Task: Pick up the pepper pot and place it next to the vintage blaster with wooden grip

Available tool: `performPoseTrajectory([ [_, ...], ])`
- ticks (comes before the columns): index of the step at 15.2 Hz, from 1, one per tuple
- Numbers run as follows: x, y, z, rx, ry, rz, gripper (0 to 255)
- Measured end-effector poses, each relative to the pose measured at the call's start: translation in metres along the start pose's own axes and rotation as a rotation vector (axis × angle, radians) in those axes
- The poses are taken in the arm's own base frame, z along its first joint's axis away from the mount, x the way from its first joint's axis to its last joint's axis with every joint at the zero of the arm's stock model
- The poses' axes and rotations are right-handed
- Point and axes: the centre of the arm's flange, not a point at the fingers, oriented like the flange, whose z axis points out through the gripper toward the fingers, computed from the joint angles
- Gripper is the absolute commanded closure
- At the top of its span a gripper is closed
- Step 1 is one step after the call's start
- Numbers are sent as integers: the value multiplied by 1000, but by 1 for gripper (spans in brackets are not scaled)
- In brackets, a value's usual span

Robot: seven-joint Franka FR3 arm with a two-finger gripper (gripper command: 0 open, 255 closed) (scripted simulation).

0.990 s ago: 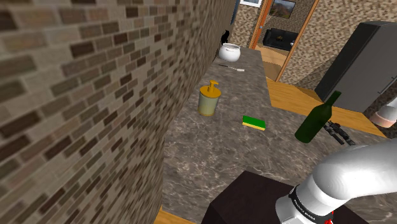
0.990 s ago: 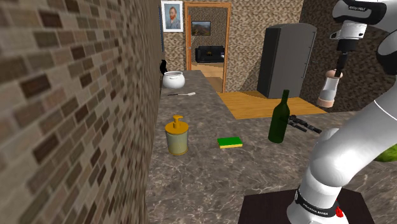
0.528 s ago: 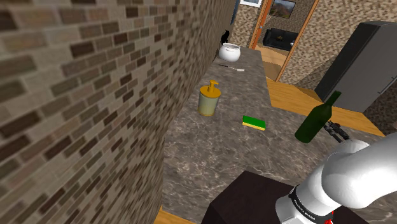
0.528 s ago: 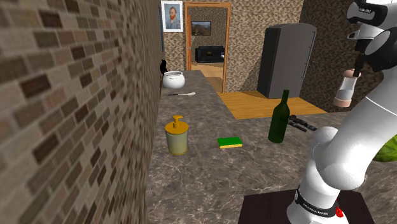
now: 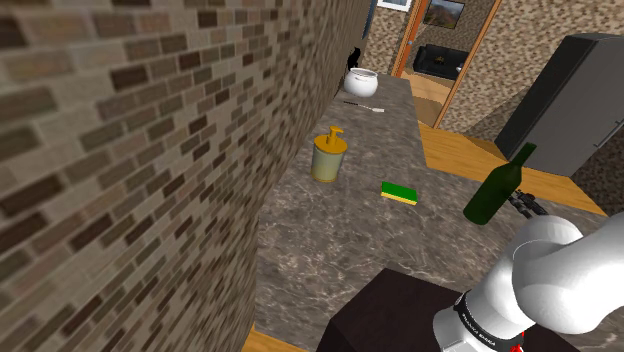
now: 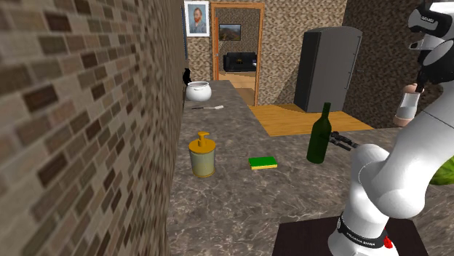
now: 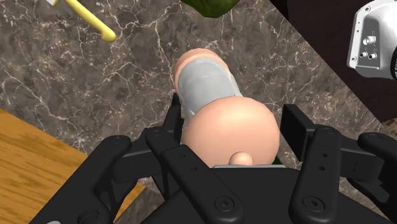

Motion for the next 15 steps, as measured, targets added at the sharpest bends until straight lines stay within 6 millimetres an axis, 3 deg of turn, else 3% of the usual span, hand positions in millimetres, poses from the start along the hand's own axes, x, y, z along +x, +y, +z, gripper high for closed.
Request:
performPoseTrajectory([
  [15,2,8,78,0,0,0,255],
])
